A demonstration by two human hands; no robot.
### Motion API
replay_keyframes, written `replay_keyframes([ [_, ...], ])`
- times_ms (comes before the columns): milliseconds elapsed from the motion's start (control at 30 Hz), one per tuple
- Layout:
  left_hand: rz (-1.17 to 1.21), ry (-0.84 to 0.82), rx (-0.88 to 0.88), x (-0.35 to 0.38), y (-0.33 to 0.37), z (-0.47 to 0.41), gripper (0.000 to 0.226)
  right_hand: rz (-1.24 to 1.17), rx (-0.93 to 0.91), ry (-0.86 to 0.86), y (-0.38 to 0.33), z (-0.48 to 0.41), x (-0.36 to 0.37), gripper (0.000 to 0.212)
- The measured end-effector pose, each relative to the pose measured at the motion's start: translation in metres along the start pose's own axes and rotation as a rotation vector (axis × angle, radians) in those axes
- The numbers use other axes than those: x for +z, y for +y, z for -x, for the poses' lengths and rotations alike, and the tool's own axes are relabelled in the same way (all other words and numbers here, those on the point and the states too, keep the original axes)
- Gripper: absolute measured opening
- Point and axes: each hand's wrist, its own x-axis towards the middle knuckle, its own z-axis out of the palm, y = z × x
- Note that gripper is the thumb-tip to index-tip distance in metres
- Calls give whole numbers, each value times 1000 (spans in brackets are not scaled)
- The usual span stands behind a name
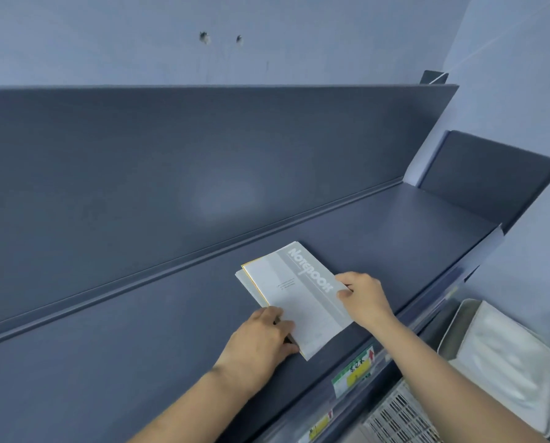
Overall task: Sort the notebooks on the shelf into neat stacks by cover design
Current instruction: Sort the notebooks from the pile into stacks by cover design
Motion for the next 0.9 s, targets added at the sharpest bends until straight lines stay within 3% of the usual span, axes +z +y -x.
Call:
replay_keyframes([
  [133, 46, 45, -55, 8, 13, -16, 37, -10, -20, -73, 16, -20, -10, 36],
  [300, 5, 81, -182, 13, 31, -42, 32, -5, -56, -46, 24, -49, -22, 11],
  [500, -74, 112, -330, 20, 53, -66, 18, 54, -171, -122, 38, -74, -32, 43],
  [667, -243, 123, -460, 10, 60, -55, 27, 325, -412, -52, 27, -73, -25, 35],
  [733, -352, 184, -460, 2, 54, -39, 16, 340, -499, -80, 17, -71, -21, 36],
  [900, -550, 131, -587, -6, 17, 30, 36, 310, -703, -228, -22, -47, -5, 43],
])
